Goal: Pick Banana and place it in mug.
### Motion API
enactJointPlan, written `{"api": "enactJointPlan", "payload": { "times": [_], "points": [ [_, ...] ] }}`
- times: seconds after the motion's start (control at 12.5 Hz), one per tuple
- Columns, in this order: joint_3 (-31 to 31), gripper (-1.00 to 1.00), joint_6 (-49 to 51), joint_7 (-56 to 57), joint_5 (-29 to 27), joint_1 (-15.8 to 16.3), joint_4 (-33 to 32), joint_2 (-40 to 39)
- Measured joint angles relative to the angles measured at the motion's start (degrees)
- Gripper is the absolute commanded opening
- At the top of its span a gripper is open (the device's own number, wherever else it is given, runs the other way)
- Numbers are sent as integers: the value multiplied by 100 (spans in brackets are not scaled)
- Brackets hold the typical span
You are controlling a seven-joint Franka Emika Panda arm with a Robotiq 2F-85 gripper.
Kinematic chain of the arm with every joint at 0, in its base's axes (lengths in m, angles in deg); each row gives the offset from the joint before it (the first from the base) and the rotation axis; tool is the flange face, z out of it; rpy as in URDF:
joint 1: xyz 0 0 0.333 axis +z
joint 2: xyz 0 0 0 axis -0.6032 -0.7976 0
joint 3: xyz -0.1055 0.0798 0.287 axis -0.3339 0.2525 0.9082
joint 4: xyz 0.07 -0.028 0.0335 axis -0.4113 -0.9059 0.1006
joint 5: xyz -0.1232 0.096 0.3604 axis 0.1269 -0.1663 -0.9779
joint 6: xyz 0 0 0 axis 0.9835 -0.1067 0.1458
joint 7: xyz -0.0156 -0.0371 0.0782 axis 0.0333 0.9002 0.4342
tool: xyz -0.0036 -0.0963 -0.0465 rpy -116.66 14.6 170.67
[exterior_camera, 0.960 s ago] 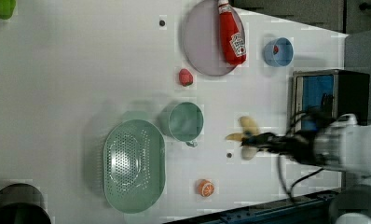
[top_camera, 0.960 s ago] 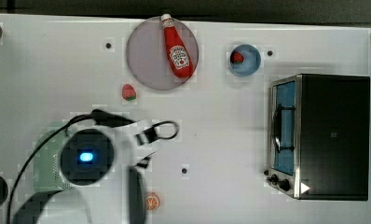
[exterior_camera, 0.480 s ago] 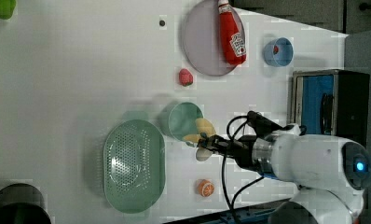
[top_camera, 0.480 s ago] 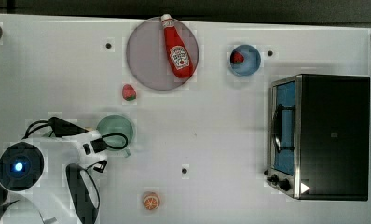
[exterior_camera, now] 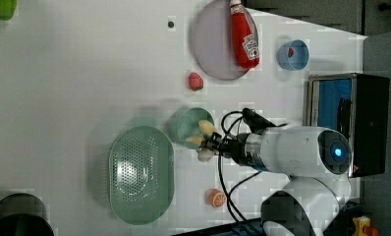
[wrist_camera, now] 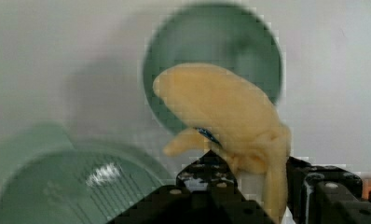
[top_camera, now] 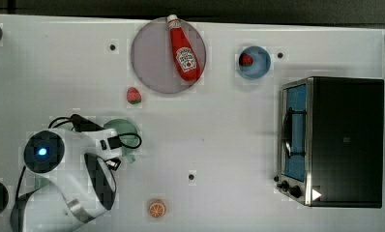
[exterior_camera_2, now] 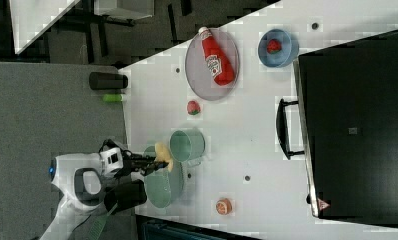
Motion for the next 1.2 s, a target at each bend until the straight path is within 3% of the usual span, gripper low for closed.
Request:
{"api": "enactJointPlan", "payload": {
  "times": [0.48,0.88,1.2],
  "points": [
    [-144,100,-509,-266,-36,-147,-90,-139],
    [-325,100,-288,-278,102,-77,11,-113],
    [-804,100,1301,-297,90,-84,414,713]
  ]
}}
